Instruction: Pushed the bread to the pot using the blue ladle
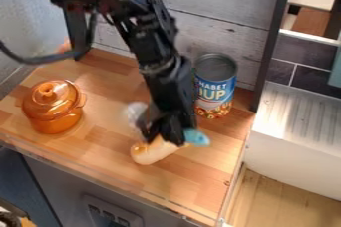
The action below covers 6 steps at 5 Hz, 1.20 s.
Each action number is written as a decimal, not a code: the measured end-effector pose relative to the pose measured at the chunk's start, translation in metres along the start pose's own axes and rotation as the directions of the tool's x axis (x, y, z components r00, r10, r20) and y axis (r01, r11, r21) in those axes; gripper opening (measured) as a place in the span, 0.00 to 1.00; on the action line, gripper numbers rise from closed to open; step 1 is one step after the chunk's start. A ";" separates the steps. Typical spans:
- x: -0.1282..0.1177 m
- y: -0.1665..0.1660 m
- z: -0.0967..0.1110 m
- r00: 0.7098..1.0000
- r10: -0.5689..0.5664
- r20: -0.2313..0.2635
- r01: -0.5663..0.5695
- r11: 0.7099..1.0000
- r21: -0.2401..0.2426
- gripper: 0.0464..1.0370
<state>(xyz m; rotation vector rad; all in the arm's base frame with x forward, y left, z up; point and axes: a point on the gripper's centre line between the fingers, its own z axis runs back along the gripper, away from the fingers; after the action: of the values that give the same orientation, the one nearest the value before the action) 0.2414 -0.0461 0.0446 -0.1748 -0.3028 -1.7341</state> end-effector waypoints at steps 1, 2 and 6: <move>0.019 -0.008 -0.004 0.996 -0.047 0.070 0.050 0.998 -0.045 0.27; 0.031 -0.016 -0.005 0.989 -0.080 0.124 0.091 0.992 -0.084 0.27; 0.022 0.003 -0.051 0.983 -0.082 0.167 0.116 0.971 -0.209 0.27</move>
<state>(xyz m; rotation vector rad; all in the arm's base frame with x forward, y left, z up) 0.2426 -0.0828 0.0026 -0.4656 -0.2384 -1.8555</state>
